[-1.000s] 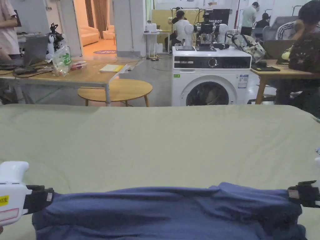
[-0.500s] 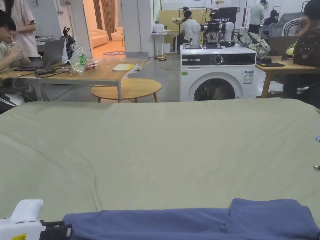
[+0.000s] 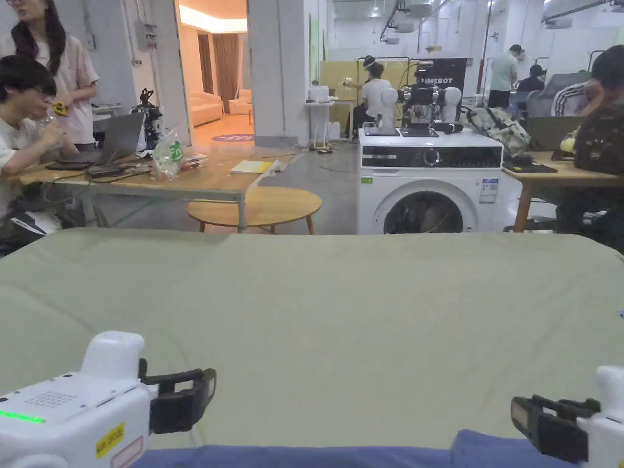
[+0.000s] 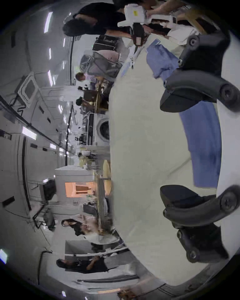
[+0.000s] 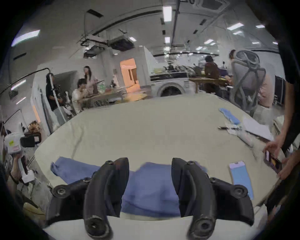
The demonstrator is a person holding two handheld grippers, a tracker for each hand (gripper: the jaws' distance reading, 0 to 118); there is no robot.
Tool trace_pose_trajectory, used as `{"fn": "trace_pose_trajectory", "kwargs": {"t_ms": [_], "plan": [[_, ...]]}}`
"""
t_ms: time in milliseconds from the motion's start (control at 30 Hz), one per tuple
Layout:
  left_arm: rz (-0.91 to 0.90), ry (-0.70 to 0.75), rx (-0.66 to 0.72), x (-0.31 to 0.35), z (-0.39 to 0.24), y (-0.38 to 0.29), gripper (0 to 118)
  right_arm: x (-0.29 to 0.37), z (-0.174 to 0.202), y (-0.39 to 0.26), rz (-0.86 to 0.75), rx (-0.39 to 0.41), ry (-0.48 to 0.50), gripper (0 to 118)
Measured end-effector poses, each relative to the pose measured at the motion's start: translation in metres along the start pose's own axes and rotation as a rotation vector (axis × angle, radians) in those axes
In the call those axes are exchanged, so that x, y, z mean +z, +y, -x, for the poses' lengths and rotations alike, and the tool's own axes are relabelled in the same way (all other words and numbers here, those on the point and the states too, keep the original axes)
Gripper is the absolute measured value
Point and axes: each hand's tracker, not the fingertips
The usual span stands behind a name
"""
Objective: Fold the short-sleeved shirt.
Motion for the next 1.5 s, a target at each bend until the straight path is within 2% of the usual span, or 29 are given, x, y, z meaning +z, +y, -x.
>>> {"fn": "trace_pose_trajectory", "kwargs": {"t_ms": [33, 67, 100, 133, 167, 333, 467, 500, 567, 600, 667, 733, 833, 900, 933, 1000, 1067, 1100, 1167, 1200, 1233, 1300, 1433, 1500], "plan": [[0.013, -0.044, 0.026, -0.006, -0.005, 0.000, 64, -0.008, 0.010, 0.000, 0.012, 0.015, 0.000, 36], [0.027, -0.079, 0.056, -0.013, -0.010, -0.001, 64, -0.016, 0.020, -0.001, 0.019, 0.027, 0.011, 36], [0.040, -0.093, 0.069, -0.019, -0.015, -0.004, 34, -0.023, 0.029, -0.004, 0.033, 0.031, 0.024, 11], [0.034, -0.073, 0.056, -0.021, -0.022, -0.005, 3, -0.028, 0.034, -0.006, 0.040, 0.028, 0.033, 0], [0.032, -0.070, 0.050, -0.022, -0.028, -0.009, 0, -0.033, 0.039, -0.009, 0.066, 0.021, 0.077, 0], [0.068, -0.137, 0.071, -0.022, -0.035, -0.014, 0, -0.047, 0.053, -0.020, 0.086, 0.035, 0.060, 0], [0.095, -0.248, 0.220, -0.009, 0.010, -0.012, 0, -0.039, 0.047, -0.023, 0.087, 0.050, 0.088, 0], [0.101, -0.245, 0.263, -0.002, 0.029, -0.017, 10, -0.033, 0.045, -0.026, 0.084, 0.060, 0.093, 0], [0.124, -0.243, 0.372, 0.007, 0.069, -0.031, 82, -0.025, 0.034, -0.033, 0.087, 0.063, 0.100, 0], [0.152, -0.209, 0.448, 0.009, 0.090, -0.044, 105, -0.023, 0.028, -0.038, 0.092, 0.048, 0.101, 0], [0.159, -0.129, 0.554, 0.011, 0.119, -0.065, 108, -0.024, 0.022, -0.049, 0.132, -0.035, 0.125, 0], [0.211, -0.127, 0.664, 0.005, 0.142, -0.088, 108, -0.030, 0.017, -0.058, 0.181, -0.101, 0.140, 0], [0.206, -0.200, 0.892, -0.016, 0.166, -0.119, 108, -0.031, 0.021, -0.065, 0.195, -0.086, 0.140, 0], [0.209, -0.218, 0.993, -0.032, 0.179, -0.138, 106, -0.029, 0.022, -0.067, 0.206, -0.061, 0.134, 0], [0.227, -0.211, 1.009, -0.039, 0.181, -0.142, 100, -0.028, 0.021, -0.066, 0.207, -0.053, 0.134, 0], [0.259, -0.218, 1.032, -0.051, 0.183, -0.152, 75, -0.024, 0.020, -0.063, 0.211, -0.040, 0.125, 0], [0.235, -0.283, 1.093, -0.058, 0.179, -0.154, 70, -0.021, 0.018, -0.060, 0.205, -0.038, 0.115, 0], [0.256, -0.294, 1.130, -0.064, 0.176, -0.156, 60, -0.021, 0.017, -0.059, 0.204, -0.041, 0.112, 0], [0.263, -0.332, 1.171, -0.077, 0.169, -0.162, 46, -0.020, 0.013, -0.056, 0.202, -0.068, 0.114, 0], [0.266, -0.321, 1.158, -0.075, 0.162, -0.160, 29, -0.020, 0.012, -0.055, 0.201, -0.080, 0.120, 0], [0.276, -0.326, 1.154, -0.077, 0.156, -0.158, 2, -0.019, 0.012, -0.054, 0.200, -0.092, 0.128, 0], [0.267, -0.316, 1.150, -0.072, 0.151, -0.153, 2, -0.014, 0.014, -0.052, 0.198, -0.103, 0.136, 0], [0.113, -0.342, 1.186, -0.041, 0.171, -0.126, 2, -0.013, 0.011, -0.051, 0.201, -0.109, 0.151, 0], [0.094, -0.290, 1.063, -0.020, 0.179, -0.098, 2, -0.013, 0.011, -0.051, 0.204, -0.100, 0.159, 0]]}}
